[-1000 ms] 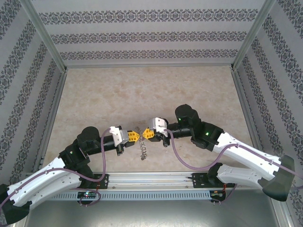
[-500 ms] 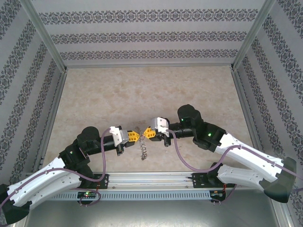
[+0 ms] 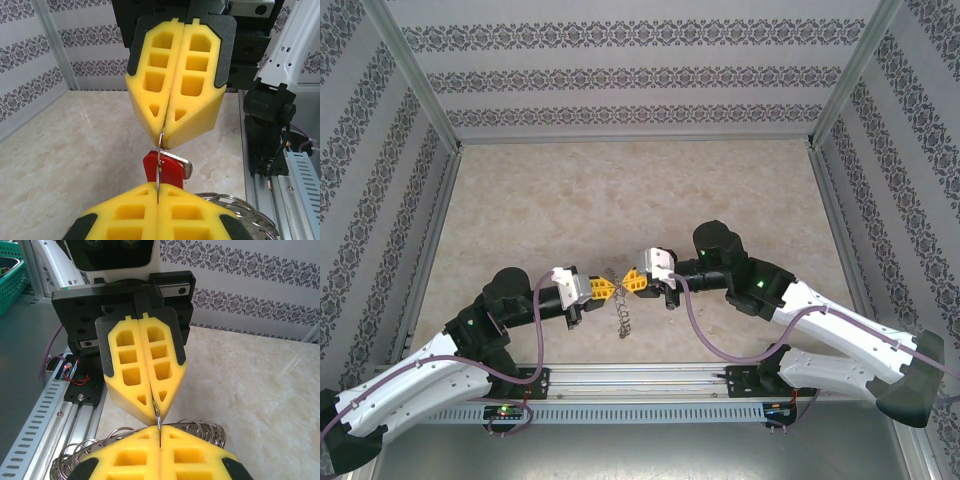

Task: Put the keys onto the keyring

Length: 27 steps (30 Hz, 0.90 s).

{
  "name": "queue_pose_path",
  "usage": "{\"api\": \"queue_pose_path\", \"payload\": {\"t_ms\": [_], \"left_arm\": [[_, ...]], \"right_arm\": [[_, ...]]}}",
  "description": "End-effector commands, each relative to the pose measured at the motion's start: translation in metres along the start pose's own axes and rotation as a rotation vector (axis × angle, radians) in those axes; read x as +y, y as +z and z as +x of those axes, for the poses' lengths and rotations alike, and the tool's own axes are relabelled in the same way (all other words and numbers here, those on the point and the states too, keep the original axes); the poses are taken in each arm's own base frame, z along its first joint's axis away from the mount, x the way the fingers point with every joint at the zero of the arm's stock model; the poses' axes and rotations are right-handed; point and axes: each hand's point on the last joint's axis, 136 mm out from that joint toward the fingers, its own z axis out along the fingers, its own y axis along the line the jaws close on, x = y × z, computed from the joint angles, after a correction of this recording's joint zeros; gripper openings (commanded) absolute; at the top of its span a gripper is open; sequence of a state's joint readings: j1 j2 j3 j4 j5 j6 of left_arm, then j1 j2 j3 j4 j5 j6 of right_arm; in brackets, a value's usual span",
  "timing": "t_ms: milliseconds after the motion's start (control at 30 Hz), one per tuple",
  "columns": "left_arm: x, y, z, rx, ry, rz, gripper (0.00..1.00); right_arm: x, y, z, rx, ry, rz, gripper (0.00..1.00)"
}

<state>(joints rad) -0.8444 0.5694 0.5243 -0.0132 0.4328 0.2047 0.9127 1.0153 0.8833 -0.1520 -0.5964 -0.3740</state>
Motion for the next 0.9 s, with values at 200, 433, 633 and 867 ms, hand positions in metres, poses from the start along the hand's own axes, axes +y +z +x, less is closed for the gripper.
{"api": "queue_pose_path", "payload": {"t_ms": [200, 433, 633, 867], "left_arm": [[-0.002, -0.006, -0.031, -0.098, 0.059, 0.009, 0.0], [-0.003, -0.006, -0.032, -0.104, 0.061, 0.012, 0.0], [-0.004, -0.007, -0.033, -0.109, 0.061, 0.017, 0.0], [-0.004, -0.008, -0.034, -0.111, 0.06, 0.015, 0.0]], "right_arm": [[0.005, 0.003, -0.008, -0.016, -0.038, -0.029, 0.0], [0.002, 0.004, -0.004, 0.006, -0.045, -0.015, 0.0], [0.002, 0.008, 0.0, 0.025, -0.051, -0.016, 0.0], [0.002, 0.009, 0.003, 0.036, -0.05, -0.017, 0.0]]}}
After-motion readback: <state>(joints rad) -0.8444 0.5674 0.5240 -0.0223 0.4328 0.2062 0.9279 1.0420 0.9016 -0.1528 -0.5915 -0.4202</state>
